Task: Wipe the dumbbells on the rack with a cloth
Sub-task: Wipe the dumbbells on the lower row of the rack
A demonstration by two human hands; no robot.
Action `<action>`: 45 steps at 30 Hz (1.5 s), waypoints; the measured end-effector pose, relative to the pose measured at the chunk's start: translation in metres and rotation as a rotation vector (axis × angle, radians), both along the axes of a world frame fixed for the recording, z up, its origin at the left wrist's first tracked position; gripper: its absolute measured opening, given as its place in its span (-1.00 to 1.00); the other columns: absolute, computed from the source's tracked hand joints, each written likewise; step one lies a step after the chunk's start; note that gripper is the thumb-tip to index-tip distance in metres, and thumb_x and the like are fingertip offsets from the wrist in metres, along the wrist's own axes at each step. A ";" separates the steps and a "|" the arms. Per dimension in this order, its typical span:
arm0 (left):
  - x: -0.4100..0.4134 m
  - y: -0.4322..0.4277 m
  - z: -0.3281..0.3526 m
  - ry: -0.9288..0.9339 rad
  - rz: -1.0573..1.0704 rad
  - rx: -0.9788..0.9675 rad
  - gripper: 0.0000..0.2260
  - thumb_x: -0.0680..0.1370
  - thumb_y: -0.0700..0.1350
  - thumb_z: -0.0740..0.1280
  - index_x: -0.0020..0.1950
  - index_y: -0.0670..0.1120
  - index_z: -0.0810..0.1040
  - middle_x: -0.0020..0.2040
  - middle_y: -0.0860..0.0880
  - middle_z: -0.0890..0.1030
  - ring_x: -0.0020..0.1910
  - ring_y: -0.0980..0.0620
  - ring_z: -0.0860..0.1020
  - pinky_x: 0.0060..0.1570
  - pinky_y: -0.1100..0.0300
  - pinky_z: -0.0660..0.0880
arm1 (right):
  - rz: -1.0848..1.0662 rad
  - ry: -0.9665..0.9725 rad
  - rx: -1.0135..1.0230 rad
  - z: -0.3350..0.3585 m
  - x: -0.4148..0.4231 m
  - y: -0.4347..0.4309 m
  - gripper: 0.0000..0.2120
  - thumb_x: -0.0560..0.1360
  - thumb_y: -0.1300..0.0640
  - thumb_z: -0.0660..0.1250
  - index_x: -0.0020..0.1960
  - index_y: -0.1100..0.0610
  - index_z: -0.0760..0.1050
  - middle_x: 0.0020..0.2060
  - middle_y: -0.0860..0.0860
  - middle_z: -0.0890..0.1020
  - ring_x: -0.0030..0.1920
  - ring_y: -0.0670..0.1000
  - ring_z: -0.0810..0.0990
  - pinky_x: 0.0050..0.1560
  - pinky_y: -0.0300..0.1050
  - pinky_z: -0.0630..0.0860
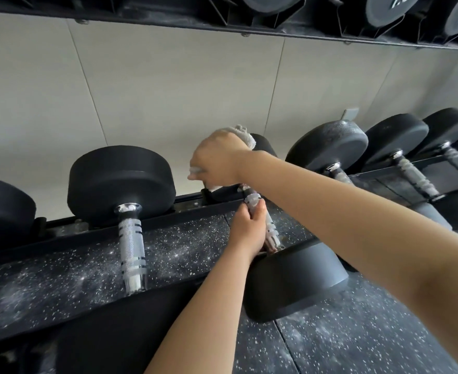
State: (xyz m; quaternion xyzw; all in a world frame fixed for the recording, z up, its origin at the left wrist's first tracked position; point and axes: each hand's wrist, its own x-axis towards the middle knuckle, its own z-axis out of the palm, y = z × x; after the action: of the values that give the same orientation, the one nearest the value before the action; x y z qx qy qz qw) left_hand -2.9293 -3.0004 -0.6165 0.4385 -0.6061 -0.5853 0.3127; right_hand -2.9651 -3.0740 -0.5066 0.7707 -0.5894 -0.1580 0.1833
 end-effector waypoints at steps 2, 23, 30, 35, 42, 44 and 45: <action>0.000 0.000 0.000 0.015 -0.009 0.006 -0.67 0.64 0.05 0.16 0.27 -0.14 0.45 0.09 -0.01 0.51 0.07 0.07 0.47 0.01 0.29 0.31 | 0.009 -0.176 -0.072 0.002 -0.019 0.008 -0.60 0.63 -0.22 0.08 0.15 0.00 0.55 0.15 0.00 0.61 0.23 0.11 0.53 0.22 -0.01 0.38; 0.010 0.018 0.042 0.399 0.110 -0.061 -0.62 0.65 0.10 0.10 0.01 -0.13 0.58 -0.21 0.00 0.63 -0.27 0.17 0.60 -0.27 0.30 0.48 | -0.410 -1.595 -0.373 -0.016 -0.055 0.116 -0.76 0.67 -0.08 0.12 0.05 -0.08 0.55 -0.19 -0.10 0.63 -0.24 -0.21 0.58 -0.01 -0.18 0.56; 0.027 0.010 0.068 0.641 -0.227 0.480 -0.47 0.56 0.31 0.11 0.28 -0.04 0.54 0.22 -0.08 0.60 0.15 -0.04 0.59 0.20 -0.04 0.46 | -0.595 -1.854 -0.019 -0.023 -0.035 0.124 -0.30 0.51 -0.47 -0.17 0.34 -0.16 0.49 0.34 0.03 0.53 0.38 0.05 0.46 0.49 0.09 0.25; 0.043 0.009 0.074 0.580 -0.303 0.281 -0.71 0.62 -0.09 0.23 0.30 -0.13 0.53 0.16 -0.12 0.63 0.13 -0.05 0.61 0.08 0.07 0.56 | -0.443 -1.992 -0.120 -0.012 -0.039 0.146 -0.62 0.64 0.15 0.24 0.45 0.07 0.33 0.21 -0.06 0.54 0.21 -0.06 0.53 0.40 -0.06 0.37; 0.042 0.007 0.092 0.570 -0.354 0.231 -0.81 0.63 -0.16 0.19 0.12 -0.11 0.58 -0.03 -0.10 0.68 -0.04 -0.03 0.65 -0.05 0.08 0.57 | -0.652 -2.041 -0.167 -0.016 -0.045 0.173 -0.12 0.23 -0.32 0.53 0.32 0.25 0.49 0.16 0.10 0.66 0.18 0.06 0.64 0.32 0.03 0.49; 0.040 0.007 0.093 0.512 -0.360 0.210 -0.81 0.61 -0.11 0.23 0.14 -0.09 0.59 -0.02 -0.08 0.68 -0.04 -0.04 0.65 -0.01 0.05 0.56 | -0.634 -2.127 -0.206 -0.017 -0.044 0.179 -0.37 0.34 -0.17 0.53 0.20 0.26 0.55 0.09 0.13 0.69 0.12 0.08 0.67 0.26 0.04 0.54; 0.038 0.007 0.093 0.466 -0.356 0.184 -0.81 0.59 -0.06 0.27 0.13 -0.07 0.60 -0.02 -0.07 0.69 -0.03 -0.04 0.65 -0.01 0.06 0.56 | -0.636 -2.139 -0.285 -0.017 -0.043 0.182 -0.53 0.41 -0.07 0.51 0.15 0.24 0.57 0.06 0.14 0.70 0.08 0.10 0.68 0.22 0.07 0.57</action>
State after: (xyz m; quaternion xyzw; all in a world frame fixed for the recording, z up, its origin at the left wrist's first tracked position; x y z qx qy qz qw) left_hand -2.8915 -2.9931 -0.5230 0.2058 -0.5298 -0.7682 0.2948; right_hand -3.0079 -2.8918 -0.5237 0.2966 -0.6262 0.6136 -0.3786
